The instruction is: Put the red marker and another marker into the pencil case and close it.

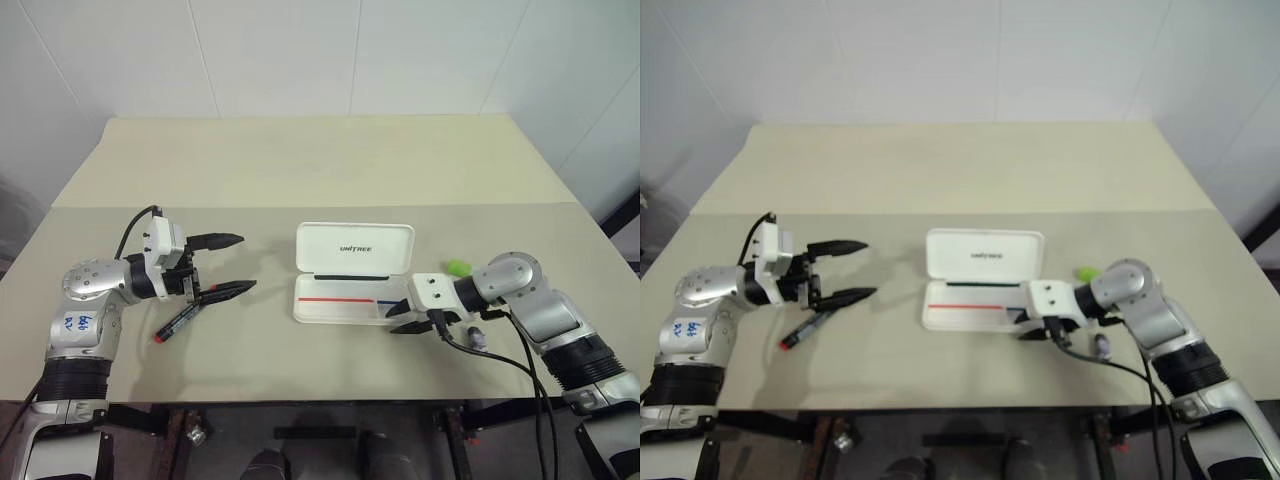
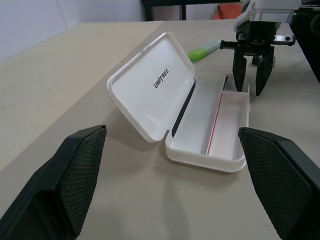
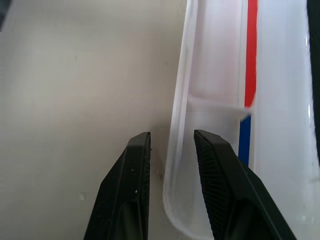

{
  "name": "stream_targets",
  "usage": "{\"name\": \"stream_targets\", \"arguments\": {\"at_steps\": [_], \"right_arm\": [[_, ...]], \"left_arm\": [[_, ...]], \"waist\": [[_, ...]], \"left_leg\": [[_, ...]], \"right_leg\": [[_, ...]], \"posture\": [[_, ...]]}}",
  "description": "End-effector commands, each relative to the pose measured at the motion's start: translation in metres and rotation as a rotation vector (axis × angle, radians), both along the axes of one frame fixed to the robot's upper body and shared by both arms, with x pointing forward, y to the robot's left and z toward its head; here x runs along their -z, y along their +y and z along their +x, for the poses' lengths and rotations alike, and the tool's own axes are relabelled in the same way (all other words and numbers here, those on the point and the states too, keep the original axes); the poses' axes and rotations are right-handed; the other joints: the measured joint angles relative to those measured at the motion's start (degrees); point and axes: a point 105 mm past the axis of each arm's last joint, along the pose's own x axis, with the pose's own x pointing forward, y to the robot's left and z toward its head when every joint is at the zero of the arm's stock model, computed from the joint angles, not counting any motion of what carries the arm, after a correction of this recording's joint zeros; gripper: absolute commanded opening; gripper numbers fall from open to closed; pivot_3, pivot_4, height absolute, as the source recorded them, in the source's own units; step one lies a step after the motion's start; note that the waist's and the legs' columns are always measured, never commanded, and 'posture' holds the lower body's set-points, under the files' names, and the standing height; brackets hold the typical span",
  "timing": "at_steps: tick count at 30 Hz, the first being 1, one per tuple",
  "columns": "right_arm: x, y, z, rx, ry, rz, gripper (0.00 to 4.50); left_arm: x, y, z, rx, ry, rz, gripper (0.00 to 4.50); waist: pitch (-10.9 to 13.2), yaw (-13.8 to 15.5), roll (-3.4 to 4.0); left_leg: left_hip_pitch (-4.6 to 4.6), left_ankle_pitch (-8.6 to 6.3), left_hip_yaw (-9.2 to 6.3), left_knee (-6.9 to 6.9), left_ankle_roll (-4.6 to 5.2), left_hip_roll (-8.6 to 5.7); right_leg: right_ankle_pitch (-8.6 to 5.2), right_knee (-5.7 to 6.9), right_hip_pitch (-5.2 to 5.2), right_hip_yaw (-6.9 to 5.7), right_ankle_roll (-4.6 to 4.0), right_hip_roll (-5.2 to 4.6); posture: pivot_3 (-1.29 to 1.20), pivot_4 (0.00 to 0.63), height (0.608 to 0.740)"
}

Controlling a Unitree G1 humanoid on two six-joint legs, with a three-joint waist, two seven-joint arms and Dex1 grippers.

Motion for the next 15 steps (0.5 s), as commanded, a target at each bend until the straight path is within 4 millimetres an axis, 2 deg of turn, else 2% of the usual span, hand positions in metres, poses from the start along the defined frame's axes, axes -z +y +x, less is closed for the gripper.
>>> {"name": "stream_targets", "arguments": {"at_steps": [1,11,13,15], "right_arm": [[-0.021,0.004,-0.007,-0.02,-0.022,0.067,1.5],[-0.039,0.003,-0.014,-0.009,-0.04,0.164,1.5],[-0.049,-0.01,-0.011,0.05,-0.035,0.226,1.5],[-0.056,-0.025,-0.009,0.085,-0.049,0.28,1.87]], "left_arm": [[-0.012,-0.001,-0.004,0.01,-0.048,-0.011,4.5],[-0.01,0.002,-0.007,-0.002,-0.042,-0.015,4.5],[-0.011,0.007,-0.009,-0.022,-0.048,-0.004,4.5],[-0.012,0.014,-0.011,-0.055,-0.056,0.006,4.5]], "waist": [[0.0,-0.01,0.0],[0.0,0.02,0.0],[0.0,-0.02,0.0],[0.0,0.02,0.01]], "left_leg": [[-0.01,0.0,0.0,0.0,0.01,0.0],[-0.01,-0.01,0.0,0.02,0.01,0.0],[-0.01,-0.01,0.01,0.02,0.01,0.01],[-0.01,-0.01,0.02,0.0,0.01,0.01]], "right_leg": [[0.0,-0.01,0.0,0.0,0.0,0.0],[0.0,0.0,0.0,0.0,0.0,0.0],[0.0,0.0,0.0,0.0,0.0,0.0],[0.0,-0.01,0.0,0.01,0.0,-0.01]], "posture": [[0.0,0.15,0.74],[0.0,0.15,0.74],[0.0,0.15,0.74],[0.0,0.15,0.74]]}}
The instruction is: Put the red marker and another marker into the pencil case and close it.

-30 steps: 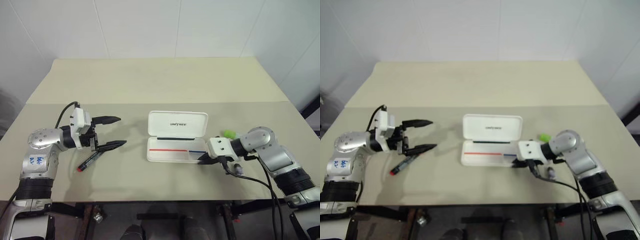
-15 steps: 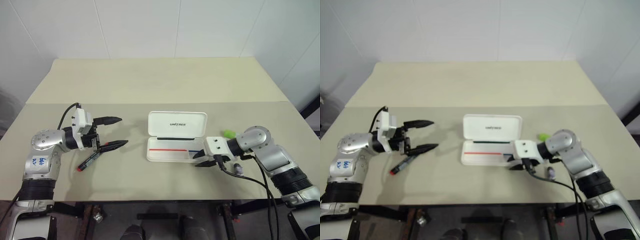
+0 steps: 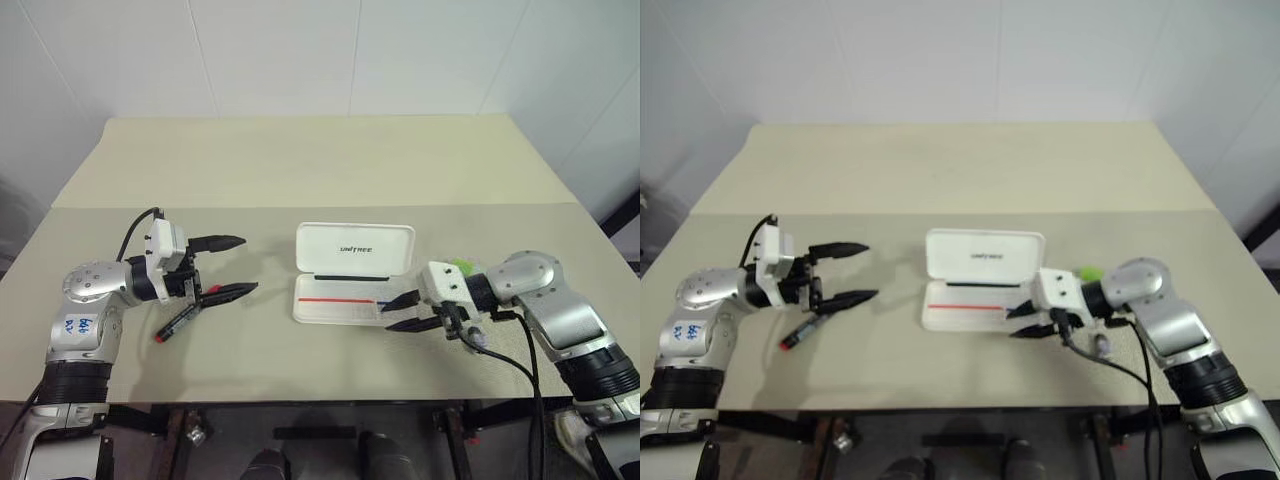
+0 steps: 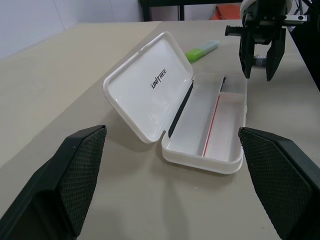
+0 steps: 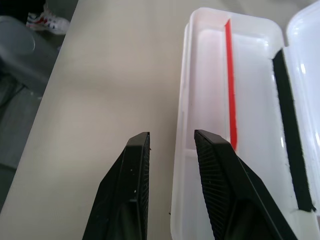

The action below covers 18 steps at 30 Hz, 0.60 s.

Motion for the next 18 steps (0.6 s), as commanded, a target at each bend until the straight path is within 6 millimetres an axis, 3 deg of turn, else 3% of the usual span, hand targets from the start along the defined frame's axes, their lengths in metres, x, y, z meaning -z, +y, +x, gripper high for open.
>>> {"name": "stream_targets", "arguments": {"at_steps": [1,8,13,18], "right_arm": [[-0.026,-0.027,0.003,0.068,-0.075,0.109,2.09],[-0.051,-0.066,0.011,0.215,-0.148,0.313,4.47],[-0.059,-0.069,0.004,0.221,-0.135,0.374,4.47],[-0.062,-0.06,-0.003,0.195,-0.113,0.398,4.47]], "left_arm": [[-0.016,0.017,-0.007,-0.065,-0.068,0.004,4.5],[-0.003,0.06,-0.023,-0.248,-0.043,0.031,4.5],[0.013,0.081,-0.036,-0.351,0.005,0.053,4.5],[0.025,0.089,-0.04,-0.426,0.024,0.058,4.5]], "waist": [[0.0,0.08,0.0],[0.02,-0.17,0.03],[0.02,0.02,0.04],[0.03,0.2,0.04]], "left_leg": [[0.0,0.0,-0.01,-0.02,0.0,0.01],[0.02,-0.02,0.07,-0.06,0.03,0.04],[0.04,-0.02,0.1,-0.06,0.04,0.08],[0.05,-0.02,0.09,-0.02,0.04,0.06]], "right_leg": [[0.0,-0.02,0.0,0.0,0.0,0.01],[0.0,-0.05,0.0,0.05,-0.01,0.0],[-0.01,-0.03,-0.01,0.08,-0.02,0.02],[0.0,-0.02,0.01,0.08,-0.02,0.0]], "posture": [[0.0,0.15,0.74],[0.0,0.15,0.74],[0.0,0.15,0.74],[0.0,0.15,0.74]]}}
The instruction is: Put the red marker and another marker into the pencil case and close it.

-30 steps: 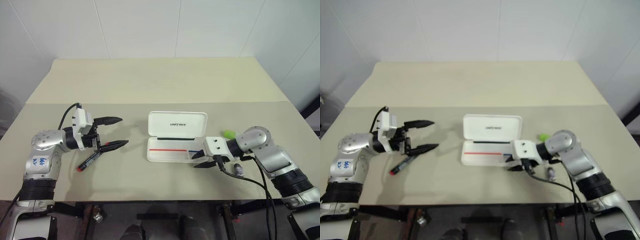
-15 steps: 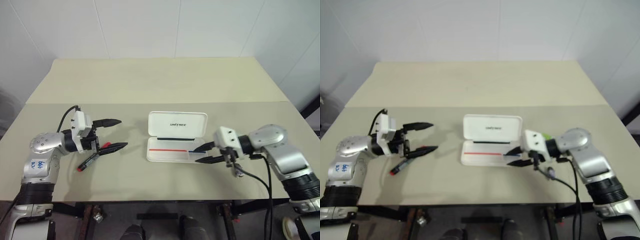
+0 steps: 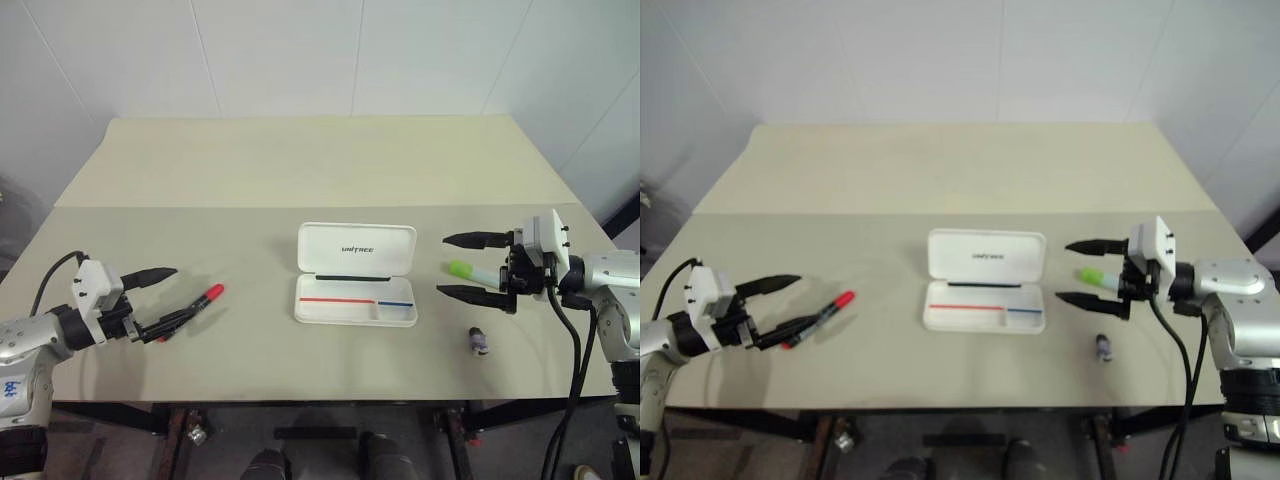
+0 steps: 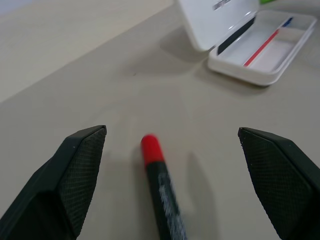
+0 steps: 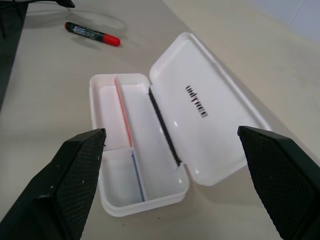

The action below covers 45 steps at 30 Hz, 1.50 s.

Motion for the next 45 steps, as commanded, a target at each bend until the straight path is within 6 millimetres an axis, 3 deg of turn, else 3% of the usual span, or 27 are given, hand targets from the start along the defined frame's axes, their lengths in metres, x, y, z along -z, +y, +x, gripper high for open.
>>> {"name": "stream_targets", "arguments": {"at_steps": [1,6,13,17,20,28,30,33,36,41,45], "right_arm": [[-0.022,0.009,-0.01,-0.035,-0.056,0.039,4.47],[-0.011,0.036,-0.032,-0.172,-0.003,-0.014,4.47],[-0.018,0.047,-0.027,-0.167,-0.036,0.0,4.47],[-0.021,0.05,-0.027,-0.17,-0.042,0.0,4.47],[-0.024,0.05,-0.026,-0.16,-0.055,0.0,4.5],[-0.022,0.046,-0.024,-0.142,-0.061,-0.007,4.5],[-0.021,0.046,-0.024,-0.142,-0.06,-0.009,4.5],[-0.02,0.046,-0.023,-0.143,-0.058,-0.01,4.5],[-0.019,0.046,-0.022,-0.143,-0.056,-0.01,4.5],[-0.015,0.043,-0.02,-0.142,-0.053,-0.017,4.5],[-0.01,0.038,-0.019,-0.133,-0.045,-0.029,4.5]], "left_arm": [[-0.006,0.004,-0.003,-0.049,-0.056,0.038,4.5],[0.023,0.008,0.002,-0.134,-0.002,0.015,4.5],[0.052,0.002,0.016,-0.193,0.049,-0.024,4.5],[0.056,-0.003,0.026,-0.208,0.05,-0.043,4.5],[0.057,-0.006,0.027,-0.205,0.063,-0.066,3.89],[0.057,-0.007,0.027,-0.209,0.074,-0.083,1.24],[0.056,-0.007,0.027,-0.211,0.07,-0.081,0.62],[0.054,-0.007,0.029,-0.221,0.063,-0.073,0.62],[0.039,-0.01,0.033,-0.206,0.007,-0.092,0.62],[0.005,-0.034,0.027,-0.038,-0.055,-0.13,0.62],[-0.016,-0.059,0.012,0.205,-0.037,-0.046,0.62]], "waist": [[0.0,-0.04,0.0],[0.0,-0.02,0.0],[-0.02,-0.02,-0.02],[-0.02,0.14,-0.02],[-0.02,0.14,-0.02],[-0.02,0.06,-0.02],[-0.02,0.06,-0.03],[-0.02,0.07,-0.03],[-0.02,0.08,-0.03],[-0.02,0.08,-0.03],[-0.01,-0.01,-0.02]], "left_leg": [[0.0,0.0,0.0,0.0,0.0,0.0],[0.01,-0.01,-0.01,-0.05,-0.02,0.06],[0.02,-0.02,0.04,0.02,-0.02,0.05],[0.03,-0.02,0.03,0.02,-0.03,0.04],[0.02,-0.02,0.04,0.02,-0.03,0.03],[0.03,-0.02,0.04,0.0,-0.02,0.04],[0.03,-0.02,0.04,0.0,-0.03,0.04],[0.03,-0.02,0.04,0.01,-0.03,0.04],[0.03,-0.02,0.04,0.01,-0.03,0.04],[0.01,-0.02,0.04,0.01,-0.03,0.04],[0.0,-0.02,0.04,-0.03,-0.03,0.04]], "right_leg": [[0.01,0.0,0.0,0.0,-0.01,0.0],[0.0,-0.03,-0.01,-0.01,-0.02,0.03],[0.07,-0.04,0.02,0.0,-0.04,0.03],[0.08,-0.03,0.01,-0.01,-0.04,0.03],[0.08,-0.04,0.02,0.0,-0.03,0.01],[0.08,-0.06,0.02,-0.01,-0.04,0.02],[0.08,-0.05,0.02,-0.01,-0.04,0.03],[0.08,-0.05,0.02,-0.01,-0.04,0.03],[0.08,-0.05,0.02,-0.01,-0.03,0.02],[0.08,-0.07,0.02,-0.01,-0.03,0.02],[0.07,-0.12,0.02,-0.01,-0.04,0.03]], "posture": [[0.0,0.15,0.74],[0.0,0.15,0.74],[0.0,0.15,0.74],[0.0,0.15,0.74],[0.0,0.15,0.74],[0.0,0.15,0.74],[0.0,0.15,0.74],[0.0,0.15,0.74],[0.0,0.15,0.74],[0.0,0.15,0.74],[0.0,0.15,0.74]]}}
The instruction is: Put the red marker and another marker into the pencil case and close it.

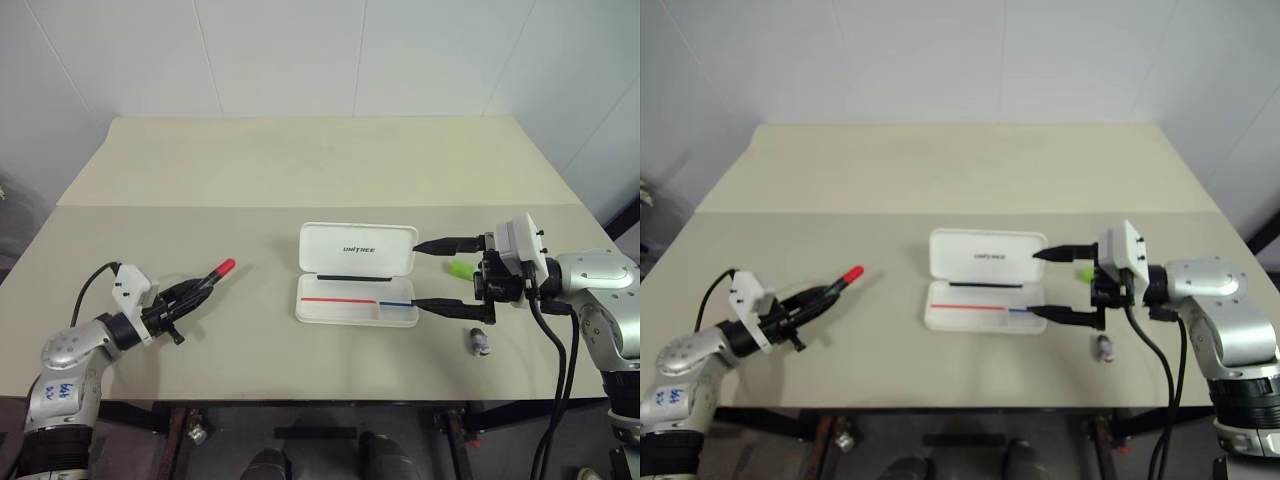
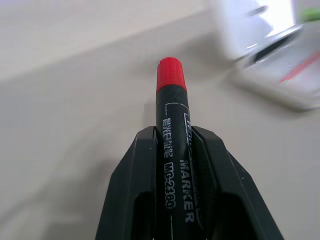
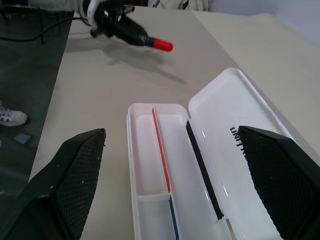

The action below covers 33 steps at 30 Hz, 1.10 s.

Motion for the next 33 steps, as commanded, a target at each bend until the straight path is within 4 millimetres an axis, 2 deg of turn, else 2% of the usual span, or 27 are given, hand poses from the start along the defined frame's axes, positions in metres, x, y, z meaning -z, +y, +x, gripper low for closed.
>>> {"name": "stream_targets", "arguments": {"at_steps": [1,5,9,15,22,33], "right_arm": [[-0.001,-0.003,-0.001,-0.007,-0.026,-0.008,4.5],[0.001,-0.003,0.0,-0.001,-0.028,-0.009,4.5],[0.005,-0.002,-0.004,0.009,-0.026,-0.011,4.5],[0.01,-0.01,-0.009,0.048,-0.023,-0.03,4.5],[0.013,-0.019,-0.017,0.099,-0.022,-0.048,4.5],[0.011,-0.023,-0.027,0.154,-0.03,-0.036,4.5]], "left_arm": [[-0.022,-0.018,-0.009,0.164,-0.037,0.058,0.62],[-0.034,-0.036,-0.004,0.271,-0.062,0.116,0.62],[-0.042,-0.067,0.01,0.371,-0.091,0.169,0.62],[-0.031,-0.11,0.025,0.481,-0.108,0.218,0.62],[-0.01,-0.15,0.04,0.541,-0.089,0.223,0.62],[0.0,-0.191,0.054,0.584,-0.081,0.206,0.62]], "waist": [[0.0,-0.06,0.01],[0.01,-0.02,0.02],[0.01,0.36,0.01],[0.01,0.52,0.01],[0.02,1.28,0.0],[0.02,1.4,0.0]], "left_leg": [[0.0,0.0,0.01,0.0,0.0,-0.01],[0.0,0.0,0.01,0.01,0.01,-0.01],[-0.01,0.0,-0.01,0.03,0.01,-0.02],[-0.01,-0.02,0.04,0.02,0.04,-0.04],[-0.05,-0.03,0.05,0.08,0.05,-0.05],[-0.07,-0.03,0.04,0.15,0.06,-0.07]], "right_leg": [[0.0,-0.01,0.0,0.0,0.0,-0.01],[0.0,-0.01,0.02,0.0,0.0,0.01],[0.0,-0.01,0.02,-0.01,0.01,0.01],[0.01,-0.06,0.03,0.01,0.04,0.02],[0.02,-0.06,0.03,0.01,0.06,0.03],[0.08,-0.15,0.1,0.02,0.16,0.02]], "posture": [[0.0,0.15,0.74],[0.0,0.15,0.74],[0.0,0.15,0.74],[0.0,0.15,0.74],[0.0,0.15,0.74],[0.0,0.15,0.74]]}}
